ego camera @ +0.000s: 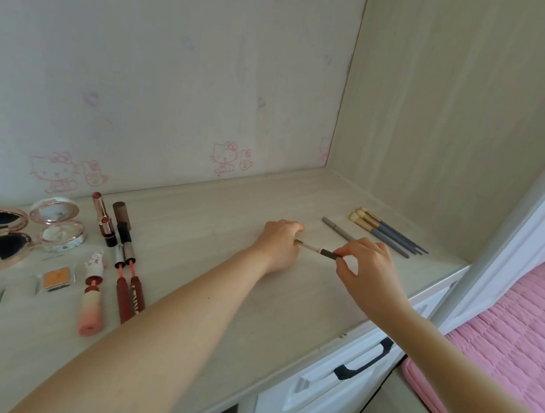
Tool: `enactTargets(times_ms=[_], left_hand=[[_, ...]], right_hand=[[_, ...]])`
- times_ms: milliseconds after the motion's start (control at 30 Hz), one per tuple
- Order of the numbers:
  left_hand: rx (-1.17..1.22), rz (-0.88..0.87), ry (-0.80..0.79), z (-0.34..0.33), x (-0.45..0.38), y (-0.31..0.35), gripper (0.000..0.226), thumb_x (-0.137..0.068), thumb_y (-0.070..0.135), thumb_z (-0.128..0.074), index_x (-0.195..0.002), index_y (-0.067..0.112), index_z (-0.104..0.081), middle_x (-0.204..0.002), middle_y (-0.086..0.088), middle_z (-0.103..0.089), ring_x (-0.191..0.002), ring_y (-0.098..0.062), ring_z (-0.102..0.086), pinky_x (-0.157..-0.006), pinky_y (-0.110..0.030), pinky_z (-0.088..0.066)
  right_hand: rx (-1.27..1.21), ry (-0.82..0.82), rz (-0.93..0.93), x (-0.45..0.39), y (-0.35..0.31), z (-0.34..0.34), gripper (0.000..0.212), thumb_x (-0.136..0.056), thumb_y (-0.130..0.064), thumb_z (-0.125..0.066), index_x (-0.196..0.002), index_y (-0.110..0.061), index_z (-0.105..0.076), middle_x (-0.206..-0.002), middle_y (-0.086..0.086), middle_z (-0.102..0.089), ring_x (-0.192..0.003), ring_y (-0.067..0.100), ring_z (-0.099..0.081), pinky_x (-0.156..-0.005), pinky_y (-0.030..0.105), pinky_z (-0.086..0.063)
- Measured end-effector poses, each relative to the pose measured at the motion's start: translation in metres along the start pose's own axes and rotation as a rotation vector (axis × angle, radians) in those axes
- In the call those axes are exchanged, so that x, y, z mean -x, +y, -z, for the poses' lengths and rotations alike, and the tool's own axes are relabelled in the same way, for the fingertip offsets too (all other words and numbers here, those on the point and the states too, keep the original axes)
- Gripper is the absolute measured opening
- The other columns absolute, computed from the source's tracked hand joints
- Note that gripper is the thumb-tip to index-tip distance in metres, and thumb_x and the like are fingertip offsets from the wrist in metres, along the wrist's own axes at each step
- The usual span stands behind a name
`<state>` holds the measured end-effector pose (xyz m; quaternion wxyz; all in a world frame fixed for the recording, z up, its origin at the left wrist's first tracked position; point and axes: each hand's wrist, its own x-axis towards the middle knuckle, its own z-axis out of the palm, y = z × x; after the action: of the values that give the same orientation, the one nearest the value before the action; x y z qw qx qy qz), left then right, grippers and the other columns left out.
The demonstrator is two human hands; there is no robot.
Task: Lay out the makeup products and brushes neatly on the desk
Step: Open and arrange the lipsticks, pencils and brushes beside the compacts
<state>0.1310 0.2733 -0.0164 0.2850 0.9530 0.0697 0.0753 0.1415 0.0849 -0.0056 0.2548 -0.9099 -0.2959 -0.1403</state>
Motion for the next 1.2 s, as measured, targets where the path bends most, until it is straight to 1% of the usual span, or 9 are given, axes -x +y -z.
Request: enactTargets(times_ms=[67, 200, 300, 433, 667, 800, 900, 1000, 1200], left_hand=[[0.0, -0.047, 0.025, 0.005, 0.008, -0.003, 0.035, -0.092, 0.004, -0.046, -0.126, 0.006, -0.058, -0.13, -0.012, -0.056, -0.125, -0.028, -0.045, -0.102, -0.025, -0.029], [0.12, -0.083, 0.094, 0.024, 0.03, -0.006, 0.026, -0.089, 0.006, -0.052, -0.11, 0.009, -0.068, -0.112, -0.005, -0.067, -0.107, -0.019, -0.058, -0.082, -0.014, -0.036], [0.188, -0.121, 0.153, 0.041, 0.052, -0.007, 0.018, -0.088, 0.009, -0.059, -0.102, 0.014, -0.07, -0.098, 0.003, -0.07, -0.095, -0.011, -0.061, -0.074, -0.008, -0.038], [0.243, -0.146, 0.193, 0.064, 0.087, -0.011, 0.014, -0.089, 0.01, -0.06, -0.096, 0.019, -0.069, -0.083, 0.006, -0.068, -0.077, -0.016, -0.059, -0.068, -0.028, -0.044], [0.313, -0.149, 0.241, 0.096, 0.16, -0.026, 0.014, -0.093, 0.02, -0.058, -0.103, 0.031, -0.059, -0.084, 0.012, -0.07, -0.085, -0.018, -0.065, -0.079, -0.035, -0.049], [0.328, -0.117, 0.284, 0.111, 0.192, -0.038, 0.008, -0.093, 0.022, -0.058, -0.096, 0.029, -0.058, -0.083, 0.012, -0.069, -0.084, -0.011, -0.065, -0.077, -0.029, -0.049], [0.337, -0.089, 0.33, 0.124, 0.215, -0.051, 0.007, -0.094, 0.019, -0.058, -0.095, 0.025, -0.061, -0.084, 0.009, -0.068, -0.083, -0.002, -0.065, -0.071, -0.019, -0.05], [0.326, -0.009, 0.357, 0.136, 0.238, -0.066, 0.006, -0.094, 0.018, -0.058, -0.095, 0.022, -0.062, -0.083, 0.004, -0.068, -0.06, -0.002, -0.061, -0.052, -0.015, -0.047], [0.195, 0.04, 0.433, 0.158, 0.285, -0.102, 0.008, -0.092, 0.022, -0.061, -0.09, 0.028, -0.066, -0.084, 0.018, -0.067, -0.088, 0.001, -0.061, -0.073, -0.006, -0.04]], right_hand=[[-0.057, 0.037, -0.002, -0.001, -0.008, 0.005, 0.016, -0.091, -0.02, -0.058, -0.102, -0.017, -0.069, -0.102, -0.003, -0.061, -0.098, 0.012, -0.042, -0.07, 0.012, -0.03], [-0.18, 0.088, -0.048, -0.002, -0.025, 0.014, 0.016, -0.092, -0.021, -0.057, -0.098, -0.013, -0.07, -0.096, -0.001, -0.065, -0.09, 0.013, -0.053, -0.073, 0.019, -0.037], [-0.323, 0.074, -0.139, -0.001, -0.038, 0.021, 0.022, -0.095, -0.025, -0.052, -0.093, -0.012, -0.07, -0.073, -0.008, -0.058, -0.055, 0.007, -0.044, -0.048, 0.01, -0.032], [-0.451, 0.041, -0.185, 0.003, -0.056, 0.023, 0.027, -0.098, -0.025, -0.048, -0.088, -0.016, -0.071, -0.054, -0.008, -0.044, -0.044, 0.008, -0.031, -0.036, 0.015, -0.025], [-0.545, -0.072, -0.155, 0.015, -0.099, 0.019, 0.034, -0.098, -0.029, -0.046, -0.072, -0.026, -0.069, -0.057, 0.003, -0.043, -0.049, 0.013, -0.033, -0.046, 0.024, -0.027], [-0.554, -0.124, -0.091, 0.022, -0.128, 0.008, 0.032, -0.096, -0.028, -0.045, -0.074, -0.027, -0.07, -0.079, 0.023, -0.062, -0.066, 0.035, -0.051, -0.061, 0.043, -0.046], [-0.572, -0.183, -0.056, 0.03, -0.152, -0.002, 0.031, -0.096, -0.029, -0.046, -0.076, -0.027, -0.069, -0.086, 0.019, -0.065, -0.083, 0.042, -0.057, -0.074, 0.054, -0.05], [-0.598, -0.238, -0.019, 0.04, -0.177, -0.012, 0.03, -0.096, -0.032, -0.047, -0.076, -0.027, -0.069, -0.083, 0.012, -0.067, -0.085, 0.042, -0.058, -0.074, 0.054, -0.05], [-0.661, -0.362, 0.056, 0.056, -0.225, -0.036, 0.028, -0.096, -0.032, -0.048, -0.078, -0.025, -0.07, -0.076, -0.009, -0.067, -0.08, 0.018, -0.062, -0.079, 0.041, -0.052]])
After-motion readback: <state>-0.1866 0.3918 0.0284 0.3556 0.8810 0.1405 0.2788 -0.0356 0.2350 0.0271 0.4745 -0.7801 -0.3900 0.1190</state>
